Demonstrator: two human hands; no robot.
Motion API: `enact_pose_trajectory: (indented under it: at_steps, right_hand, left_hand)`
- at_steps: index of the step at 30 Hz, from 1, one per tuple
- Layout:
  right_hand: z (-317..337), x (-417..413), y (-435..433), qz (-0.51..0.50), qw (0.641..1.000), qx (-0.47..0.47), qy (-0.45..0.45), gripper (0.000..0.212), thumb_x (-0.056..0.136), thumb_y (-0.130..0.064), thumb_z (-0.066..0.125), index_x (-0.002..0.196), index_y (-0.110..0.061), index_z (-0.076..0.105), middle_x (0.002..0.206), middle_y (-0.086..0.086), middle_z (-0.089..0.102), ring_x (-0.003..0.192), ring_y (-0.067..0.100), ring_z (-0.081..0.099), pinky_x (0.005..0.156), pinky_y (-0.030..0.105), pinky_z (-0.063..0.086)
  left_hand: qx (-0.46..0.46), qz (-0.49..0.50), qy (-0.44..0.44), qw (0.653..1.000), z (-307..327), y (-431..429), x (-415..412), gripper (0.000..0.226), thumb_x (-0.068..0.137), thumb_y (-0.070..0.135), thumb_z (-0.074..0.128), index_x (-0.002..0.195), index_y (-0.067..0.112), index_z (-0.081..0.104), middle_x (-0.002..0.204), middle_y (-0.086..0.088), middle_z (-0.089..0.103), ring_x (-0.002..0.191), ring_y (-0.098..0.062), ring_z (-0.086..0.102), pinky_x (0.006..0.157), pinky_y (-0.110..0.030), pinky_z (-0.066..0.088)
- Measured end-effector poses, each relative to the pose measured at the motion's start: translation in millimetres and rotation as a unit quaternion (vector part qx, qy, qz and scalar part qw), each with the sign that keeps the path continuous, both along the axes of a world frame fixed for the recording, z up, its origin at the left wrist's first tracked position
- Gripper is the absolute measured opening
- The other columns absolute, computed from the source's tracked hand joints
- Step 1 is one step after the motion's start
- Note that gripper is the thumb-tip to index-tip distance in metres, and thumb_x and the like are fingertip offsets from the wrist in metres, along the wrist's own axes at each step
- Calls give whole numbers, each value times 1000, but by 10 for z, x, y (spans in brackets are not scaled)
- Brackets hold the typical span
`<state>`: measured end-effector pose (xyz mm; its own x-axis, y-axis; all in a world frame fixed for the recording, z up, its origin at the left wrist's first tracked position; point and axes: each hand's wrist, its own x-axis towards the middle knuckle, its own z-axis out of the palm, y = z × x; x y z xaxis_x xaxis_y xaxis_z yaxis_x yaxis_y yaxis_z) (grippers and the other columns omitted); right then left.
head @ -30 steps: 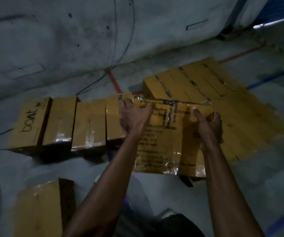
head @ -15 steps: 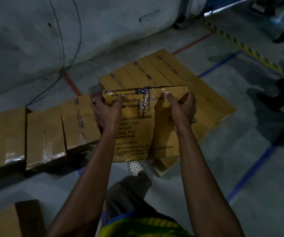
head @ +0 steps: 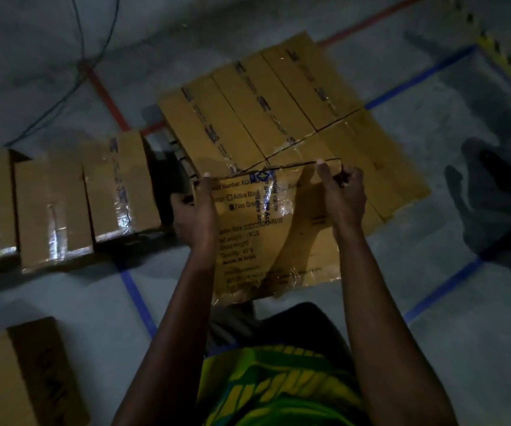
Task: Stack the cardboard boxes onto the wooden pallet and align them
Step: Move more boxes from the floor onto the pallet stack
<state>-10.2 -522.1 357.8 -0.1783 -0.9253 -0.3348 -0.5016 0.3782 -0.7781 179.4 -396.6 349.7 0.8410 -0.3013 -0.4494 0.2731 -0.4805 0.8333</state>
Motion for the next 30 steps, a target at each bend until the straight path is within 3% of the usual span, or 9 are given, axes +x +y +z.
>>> enact_pose_trajectory:
  at_steps: [3, 7, 11, 13, 17, 20, 23, 26, 30]
  right_hand:
    - [12, 24, -230, 41, 999, 23, 18, 81, 80, -78, 59, 136, -19, 47, 118, -1, 63, 107, 24, 61, 97, 48, 50]
    - [13, 86, -485, 86, 995, 9, 54, 86, 79, -80, 57, 135, -15, 46, 130, 5, 63, 119, 32, 60, 103, 55, 43]
    - [127, 107, -763, 146, 986, 20, 78, 100, 79, -83, 53, 149, -13, 35, 146, 10, 51, 130, 36, 51, 108, 56, 32]
    - [225, 148, -923, 178, 981, 8, 77, 103, 81, -82, 52, 153, -13, 29, 152, 10, 46, 134, 36, 47, 110, 55, 26]
    - [449, 379, -1237, 209, 975, -63, 53, 96, 80, -84, 50, 147, -15, 37, 143, 7, 54, 129, 31, 50, 111, 51, 22]
    - [457, 680, -1437, 184, 977, -104, -8, 88, 80, -83, 51, 141, -20, 42, 138, 4, 57, 123, 23, 52, 115, 53, 27]
    - [264, 984, -1649, 145, 975, -121, -119, 75, 78, -84, 52, 125, -25, 51, 120, -4, 66, 106, 15, 63, 98, 48, 51]
    - [-93, 1272, -1988, 144, 957, -81, -238, 60, 85, -64, 64, 121, -17, 55, 112, -4, 61, 100, 13, 60, 75, 21, 52]
    - [-1026, 1588, -2530, 191, 939, 6, -285, 25, 92, -20, 69, 114, -18, 57, 109, 0, 60, 102, 19, 59, 78, 28, 50]
  left_hand:
    - [40, 1, 22, 999, 47, -165, -44, 80, 76, 81, 58, 132, 25, 54, 126, 0, 62, 114, -24, 60, 98, -49, 49]
    - [82, 28, 7, 996, 158, -477, -106, 61, 84, 78, 51, 104, 23, 67, 103, -1, 68, 95, -23, 64, 93, -48, 53]
    - [141, 99, -35, 984, 279, -745, -193, 84, 76, 89, 49, 111, 15, 65, 110, -4, 66, 101, -25, 62, 99, -45, 49]
    - [144, 134, -55, 979, 352, -840, -210, 78, 80, 82, 53, 115, 13, 62, 113, -6, 66, 103, -25, 62, 99, -44, 49]
    - [121, 179, -101, 971, 429, -996, -81, 54, 93, 64, 54, 102, 12, 65, 102, -7, 66, 98, -25, 62, 99, -42, 48]
    - [55, 207, -119, 969, 433, -1177, 137, 50, 94, 59, 55, 98, 10, 67, 95, -6, 67, 89, -23, 62, 90, -39, 49]
    - [-1, 220, -95, 971, 257, -1411, 443, 41, 97, 48, 56, 101, 9, 66, 90, -2, 65, 83, -18, 58, 78, -34, 43]
    - [-67, 224, -49, 971, -100, -1598, 868, 24, 95, 30, 63, 103, 8, 68, 88, 4, 65, 79, -11, 56, 70, -29, 40]
    - [-114, 174, 28, 978, -1066, -1675, 1415, 20, 80, 6, 69, 99, 12, 66, 88, 2, 68, 78, -10, 62, 69, -28, 51]
